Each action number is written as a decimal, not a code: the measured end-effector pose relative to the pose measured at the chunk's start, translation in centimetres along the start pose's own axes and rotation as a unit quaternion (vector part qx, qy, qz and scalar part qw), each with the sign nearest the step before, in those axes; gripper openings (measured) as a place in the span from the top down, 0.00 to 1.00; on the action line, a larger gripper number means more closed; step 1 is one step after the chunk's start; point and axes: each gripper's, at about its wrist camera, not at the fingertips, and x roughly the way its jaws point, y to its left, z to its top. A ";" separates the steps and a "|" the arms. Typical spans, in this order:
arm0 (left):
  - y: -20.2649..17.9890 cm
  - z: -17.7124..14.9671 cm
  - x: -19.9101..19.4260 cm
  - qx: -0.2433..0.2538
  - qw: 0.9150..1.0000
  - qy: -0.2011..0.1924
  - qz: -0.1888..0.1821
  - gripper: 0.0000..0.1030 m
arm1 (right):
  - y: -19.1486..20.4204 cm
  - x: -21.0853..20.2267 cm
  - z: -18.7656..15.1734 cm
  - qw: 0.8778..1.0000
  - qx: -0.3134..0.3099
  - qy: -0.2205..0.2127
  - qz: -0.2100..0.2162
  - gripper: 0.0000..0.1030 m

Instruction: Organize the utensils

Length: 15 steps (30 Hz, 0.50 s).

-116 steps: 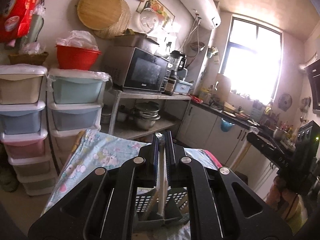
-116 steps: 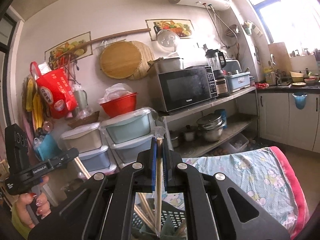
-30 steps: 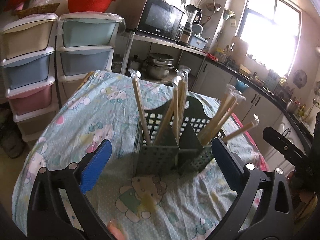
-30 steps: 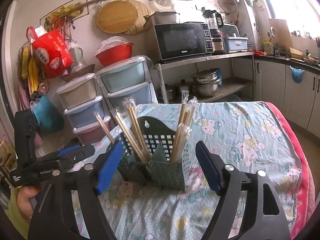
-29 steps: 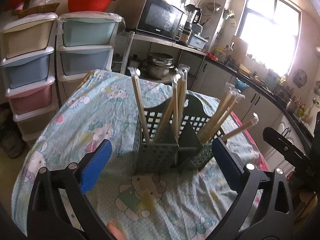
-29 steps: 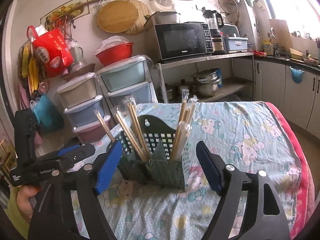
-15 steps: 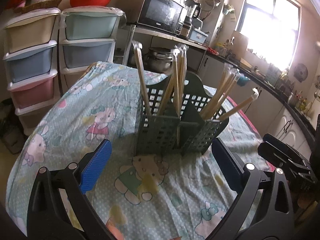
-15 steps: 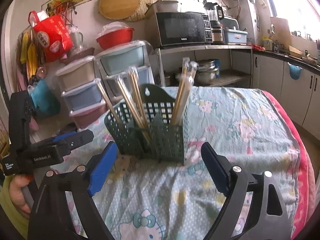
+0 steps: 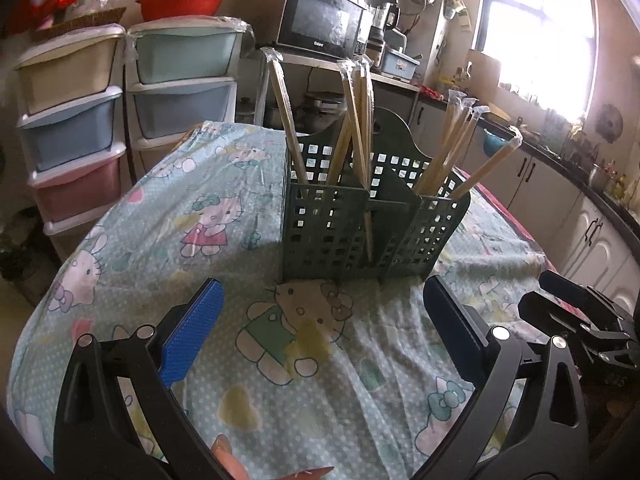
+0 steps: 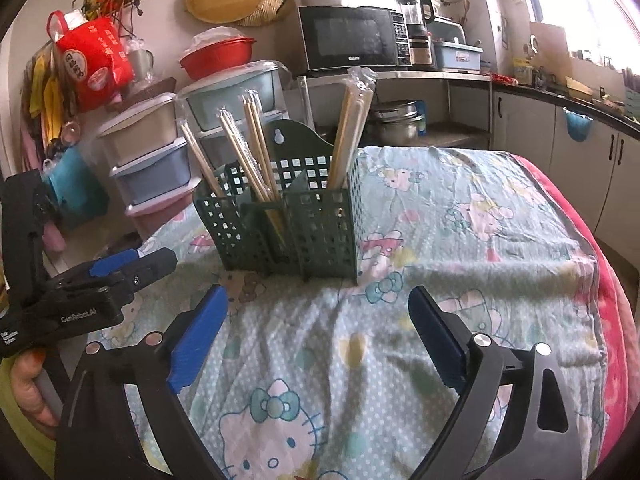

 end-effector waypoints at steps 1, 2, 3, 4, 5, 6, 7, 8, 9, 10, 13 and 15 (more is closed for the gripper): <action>-0.1 -0.1 0.0 0.004 1.000 -0.002 0.002 0.10 | 0.0 0.0 -0.2 1.000 0.000 -0.002 -0.002 0.12; -0.2 -0.3 0.0 0.007 1.000 -0.004 0.005 0.10 | -0.1 -0.1 -0.3 1.000 0.000 -0.003 -0.003 0.11; -0.2 -0.4 -0.1 0.008 1.000 -0.007 0.006 0.10 | -0.2 -0.1 -0.4 1.000 0.001 -0.005 -0.005 0.11; -0.3 -0.6 -0.1 0.009 1.000 -0.010 0.005 0.10 | -0.3 -0.2 -0.5 1.000 0.003 -0.009 -0.007 0.10; -0.4 -0.7 -0.2 0.011 1.000 -0.013 0.004 0.10 | -0.4 -0.3 -0.7 1.000 0.005 -0.011 -0.009 0.09; -0.5 -0.9 -0.3 0.012 1.000 -0.018 0.002 0.10 | -0.5 -0.4 -0.8 1.000 0.008 -0.013 -0.010 0.09; -0.5 -1.1 -0.4 0.012 1.000 -0.021 -0.001 0.10 | -0.6 -0.5 -0.9 1.000 0.011 -0.016 -0.011 0.08; -0.6 -1.2 -0.5 0.012 1.000 -0.024 -0.003 0.10 | -0.6 -0.5 -0.9 1.000 0.011 -0.018 -0.012 0.08; -0.6 -1.4 -0.5 0.012 1.000 -0.027 -0.004 0.10 | -0.6 -0.6 -1.0 1.000 0.012 -0.020 -0.014 0.08; -0.6 -1.5 -0.6 0.012 0.999 -0.029 -0.003 0.10 | -0.7 -0.8 -1.2 0.999 0.011 -0.026 -0.018 0.08; -0.7 -1.7 -0.8 0.013 0.999 -0.038 -0.001 0.10 | -0.5 -1.3 -1.6 0.999 0.006 -0.046 -0.028 0.07; -0.7 -1.9 -1.0 0.011 0.999 -0.047 -0.009 0.10 | -0.3 -1.8 -2.0 0.997 0.000 -0.062 -0.035 0.07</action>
